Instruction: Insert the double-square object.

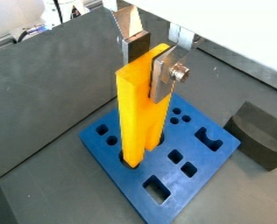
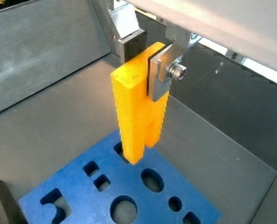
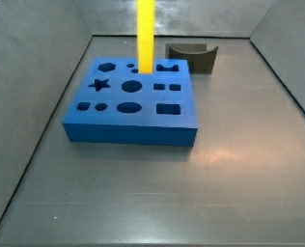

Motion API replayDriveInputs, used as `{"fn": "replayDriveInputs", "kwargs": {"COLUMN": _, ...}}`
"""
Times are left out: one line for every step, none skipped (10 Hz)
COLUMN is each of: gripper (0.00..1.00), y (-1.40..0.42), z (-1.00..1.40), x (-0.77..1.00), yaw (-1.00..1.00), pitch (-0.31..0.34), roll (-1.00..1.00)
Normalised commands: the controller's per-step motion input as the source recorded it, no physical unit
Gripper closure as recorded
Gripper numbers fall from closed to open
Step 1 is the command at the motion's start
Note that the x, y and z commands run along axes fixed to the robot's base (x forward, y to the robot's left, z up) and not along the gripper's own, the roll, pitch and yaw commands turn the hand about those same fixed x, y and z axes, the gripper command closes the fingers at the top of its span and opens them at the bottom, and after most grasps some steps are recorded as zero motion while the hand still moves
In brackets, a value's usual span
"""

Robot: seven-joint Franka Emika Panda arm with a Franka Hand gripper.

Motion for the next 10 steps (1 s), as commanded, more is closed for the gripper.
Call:
{"fn": "replayDriveInputs", "kwargs": {"gripper": 1.0, "y": 0.0, "z": 0.0, "x": -0.02, "yaw": 0.0, "pitch": 0.0, "roll": 0.0}}
{"fn": "replayDriveInputs", "kwargs": {"gripper": 1.0, "y": 0.25, "z": -0.19, "x": 0.0, "yaw": 0.0, "pitch": -0.019, "roll": -0.04}}
{"fn": "replayDriveInputs", "kwargs": {"gripper": 1.0, "y": 0.61, "z": -0.28, "x": 0.29, "yaw": -0.18, "pitch": 0.0, "roll": 0.0}}
{"fn": "replayDriveInputs", "kwargs": {"gripper": 1.0, "y": 0.64, "z": -0.27, "x": 0.43, "yaw": -0.28, "pitch": 0.047, "roll": 0.06}}
{"fn": "replayDriveInputs", "kwargs": {"gripper": 1.0, "y": 0.52, "z": -0.22, "x": 0.48, "yaw": -0.35, "pitch": 0.067, "roll": 0.12}}
{"fn": "replayDriveInputs", "kwargs": {"gripper": 1.0, "y": 0.41, "z": -0.14, "x": 0.51, "yaw": -0.43, "pitch": 0.071, "roll": 0.15}}
{"fn": "replayDriveInputs", "kwargs": {"gripper": 1.0, "y": 0.34, "z": -0.09, "x": 0.4, "yaw": -0.49, "pitch": 0.064, "roll": 0.19}}
{"fn": "replayDriveInputs", "kwargs": {"gripper": 1.0, "y": 0.25, "z": -0.05, "x": 0.27, "yaw": -0.56, "pitch": 0.077, "roll": 0.21}}
{"fn": "replayDriveInputs", "kwargs": {"gripper": 1.0, "y": 0.23, "z": 0.0, "x": 0.25, "yaw": -0.61, "pitch": 0.049, "roll": 0.19}}
{"fn": "replayDriveInputs", "kwargs": {"gripper": 1.0, "y": 0.16, "z": -0.02, "x": 0.26, "yaw": -0.77, "pitch": 0.0, "roll": 0.12}}
